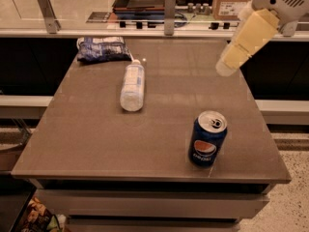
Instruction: Place blue plastic bottle upright
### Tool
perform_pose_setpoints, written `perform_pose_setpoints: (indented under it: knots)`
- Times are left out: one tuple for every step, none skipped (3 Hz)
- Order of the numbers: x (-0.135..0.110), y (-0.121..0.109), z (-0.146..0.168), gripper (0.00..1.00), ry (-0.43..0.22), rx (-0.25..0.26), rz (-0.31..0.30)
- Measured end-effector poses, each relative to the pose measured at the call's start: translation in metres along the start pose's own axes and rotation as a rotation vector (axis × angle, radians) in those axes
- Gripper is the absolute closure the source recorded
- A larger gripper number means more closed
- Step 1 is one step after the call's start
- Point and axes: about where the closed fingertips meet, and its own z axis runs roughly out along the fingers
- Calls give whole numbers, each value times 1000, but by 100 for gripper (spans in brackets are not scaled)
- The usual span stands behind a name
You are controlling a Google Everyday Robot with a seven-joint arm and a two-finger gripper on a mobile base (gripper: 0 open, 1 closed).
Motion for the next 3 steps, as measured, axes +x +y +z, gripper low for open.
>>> perform_pose_setpoints:
  knots:
    - [-24, -1, 11, 0, 13, -4, 103]
    - [-43, -4, 22, 0, 98, 26, 211]
    - [-55, -16, 39, 0, 157, 69, 354]
